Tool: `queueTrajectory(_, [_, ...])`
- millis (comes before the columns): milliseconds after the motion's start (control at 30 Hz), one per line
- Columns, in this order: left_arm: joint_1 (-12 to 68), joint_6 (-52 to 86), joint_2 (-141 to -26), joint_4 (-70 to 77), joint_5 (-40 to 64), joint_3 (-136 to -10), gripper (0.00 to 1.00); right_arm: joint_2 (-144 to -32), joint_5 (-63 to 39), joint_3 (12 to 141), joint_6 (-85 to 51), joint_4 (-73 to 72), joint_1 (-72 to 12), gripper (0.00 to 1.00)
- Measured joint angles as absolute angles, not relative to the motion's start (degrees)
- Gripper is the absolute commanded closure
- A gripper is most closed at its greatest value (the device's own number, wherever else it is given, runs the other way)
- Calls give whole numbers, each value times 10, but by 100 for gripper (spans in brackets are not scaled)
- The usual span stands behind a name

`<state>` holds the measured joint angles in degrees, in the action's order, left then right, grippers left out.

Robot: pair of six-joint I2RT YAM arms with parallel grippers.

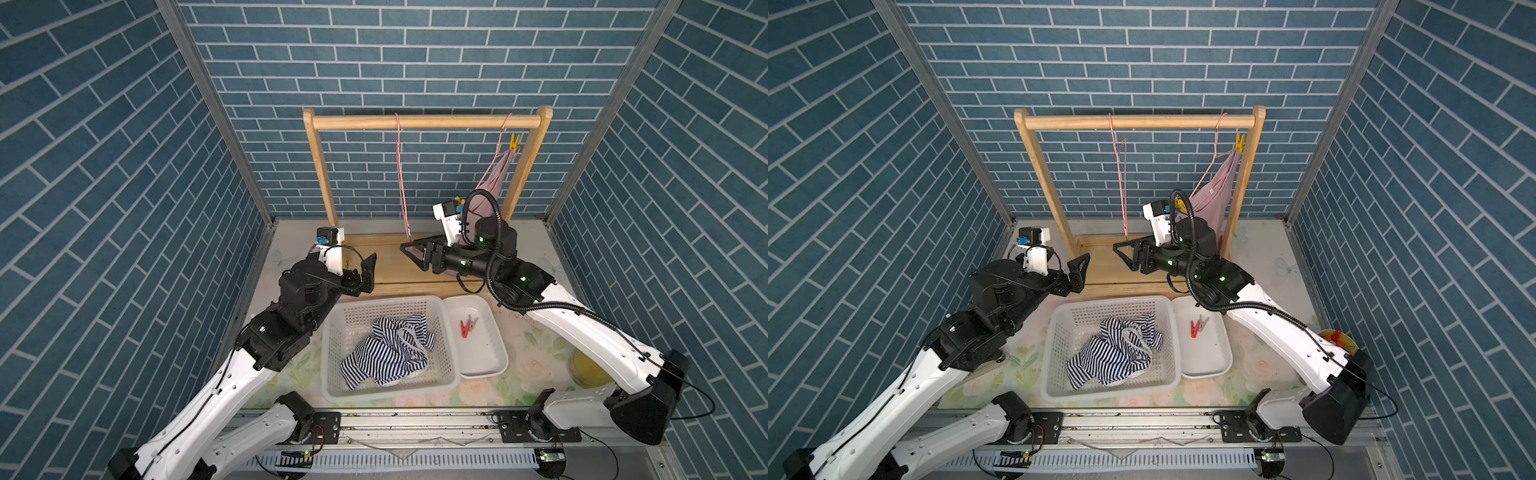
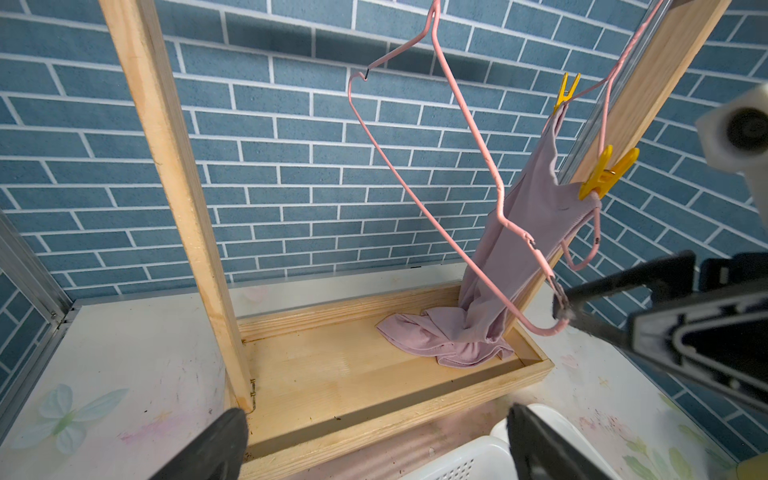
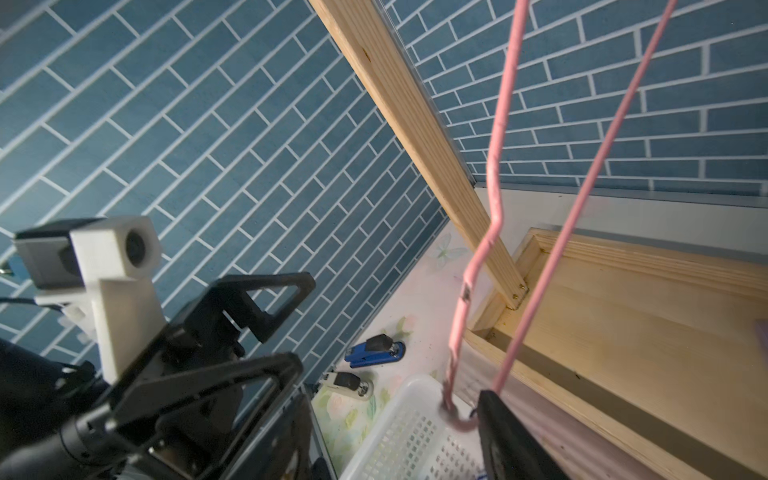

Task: Remove the clothespins securing tank tops to the hanger
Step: Place the hanger on the clothesline, then pick up the hanger from the clothesline.

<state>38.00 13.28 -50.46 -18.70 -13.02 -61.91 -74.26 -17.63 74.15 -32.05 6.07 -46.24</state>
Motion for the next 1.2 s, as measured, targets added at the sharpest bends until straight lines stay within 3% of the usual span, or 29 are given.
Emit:
queueTrajectory(500, [380, 104, -524, -139, -29, -638, 1, -528, -29, 597, -211, 131, -472, 32])
queueTrajectory(767, [409, 70, -582, -117, 16, -703, 1, -480, 69, 535, -214, 180, -465, 29])
queueTrajectory(1000, [455, 28, -655, -121, 36, -778, 1, -484, 89, 495, -243, 194, -408, 29])
queueTrajectory(1200, [483, 2, -738, -143, 49, -866, 1, -488, 36, 471, -262, 185, -345, 29])
